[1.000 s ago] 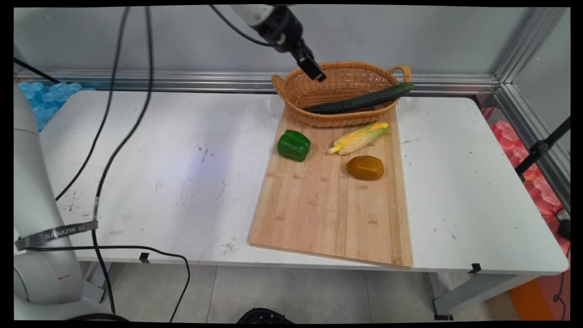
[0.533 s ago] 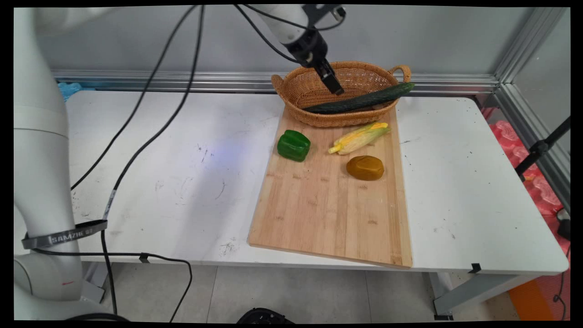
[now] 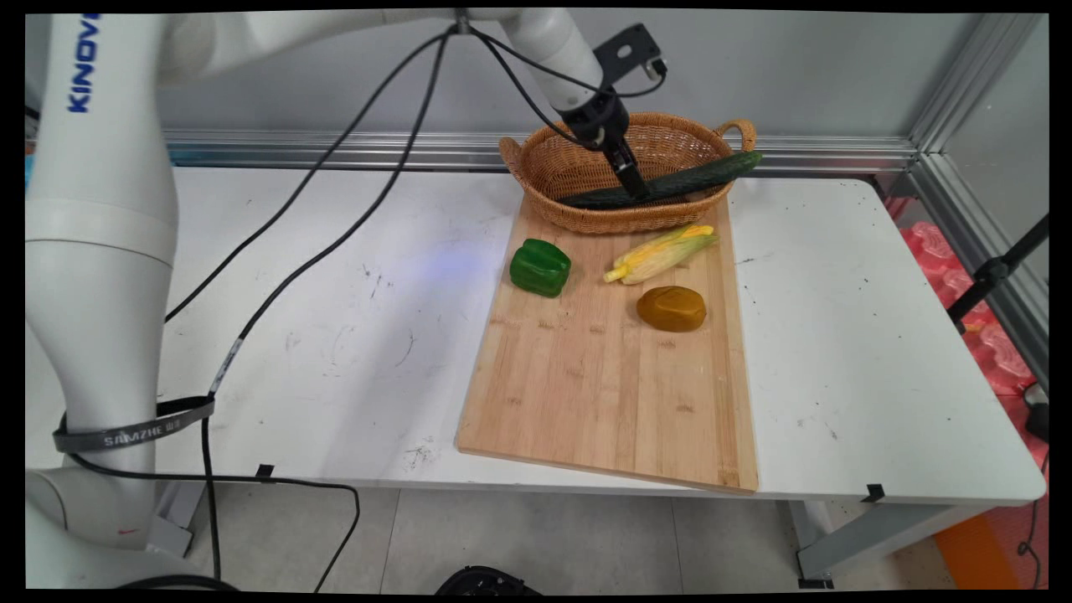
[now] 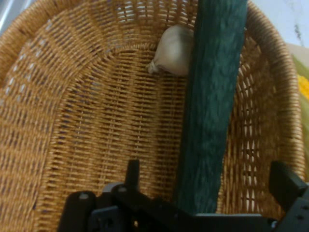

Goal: Pick up the cucumber from the vegetable basket, then place the picked object on the cutting board

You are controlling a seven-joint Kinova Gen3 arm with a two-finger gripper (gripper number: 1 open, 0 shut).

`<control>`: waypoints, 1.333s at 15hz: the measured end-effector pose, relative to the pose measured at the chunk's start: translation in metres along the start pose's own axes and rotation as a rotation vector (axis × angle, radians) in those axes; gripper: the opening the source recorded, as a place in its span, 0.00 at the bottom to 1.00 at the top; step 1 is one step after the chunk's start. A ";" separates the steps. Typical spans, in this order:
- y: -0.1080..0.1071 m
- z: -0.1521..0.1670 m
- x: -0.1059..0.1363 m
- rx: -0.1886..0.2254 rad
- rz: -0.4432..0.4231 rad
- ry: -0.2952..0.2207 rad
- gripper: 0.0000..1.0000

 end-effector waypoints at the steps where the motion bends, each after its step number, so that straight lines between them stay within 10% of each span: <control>1: -0.001 0.009 0.001 -0.005 0.006 -0.008 1.00; 9: -0.005 0.049 0.006 -0.022 0.046 -0.031 1.00; 10: -0.005 0.052 0.007 -0.024 0.051 -0.031 0.00; 20: -0.008 0.053 0.014 -0.028 0.090 -0.025 0.00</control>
